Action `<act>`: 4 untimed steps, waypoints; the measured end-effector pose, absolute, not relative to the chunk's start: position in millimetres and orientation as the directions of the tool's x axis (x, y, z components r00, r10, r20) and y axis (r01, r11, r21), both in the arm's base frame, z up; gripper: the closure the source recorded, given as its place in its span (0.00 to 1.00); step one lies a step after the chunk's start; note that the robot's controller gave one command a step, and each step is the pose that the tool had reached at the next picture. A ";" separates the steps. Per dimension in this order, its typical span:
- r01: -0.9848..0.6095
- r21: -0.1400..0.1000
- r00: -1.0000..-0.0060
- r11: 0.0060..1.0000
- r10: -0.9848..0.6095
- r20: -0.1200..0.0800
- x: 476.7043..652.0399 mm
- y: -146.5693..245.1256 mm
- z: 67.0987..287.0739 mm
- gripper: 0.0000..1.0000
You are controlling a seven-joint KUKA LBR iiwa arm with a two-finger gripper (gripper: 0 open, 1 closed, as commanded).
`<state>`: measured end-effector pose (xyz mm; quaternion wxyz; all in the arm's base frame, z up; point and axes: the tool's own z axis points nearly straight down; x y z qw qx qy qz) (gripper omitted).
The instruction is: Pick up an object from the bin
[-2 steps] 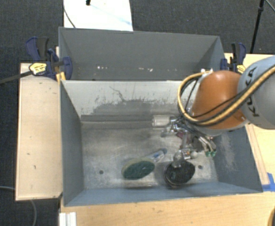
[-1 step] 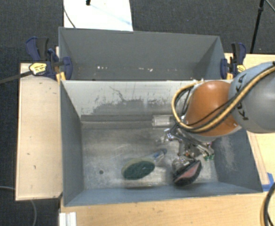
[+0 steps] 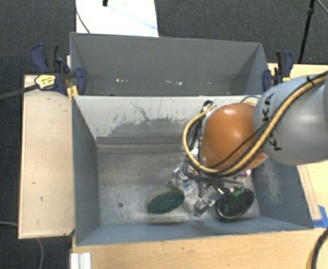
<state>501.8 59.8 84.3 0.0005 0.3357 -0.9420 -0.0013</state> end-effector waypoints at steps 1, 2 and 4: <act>-0.689 -0.003 -0.725 0.725 -0.689 -0.006 488.8 89.1 72.3 0.00; -0.671 -0.003 -0.741 0.741 -0.671 -0.005 494.1 66.8 94.5 0.00; -0.673 -0.001 -0.740 0.740 -0.673 -0.003 493.3 68.2 93.2 0.00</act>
Offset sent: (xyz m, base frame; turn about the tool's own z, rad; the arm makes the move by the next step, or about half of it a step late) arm -0.0154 0.0279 -0.0143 -0.0740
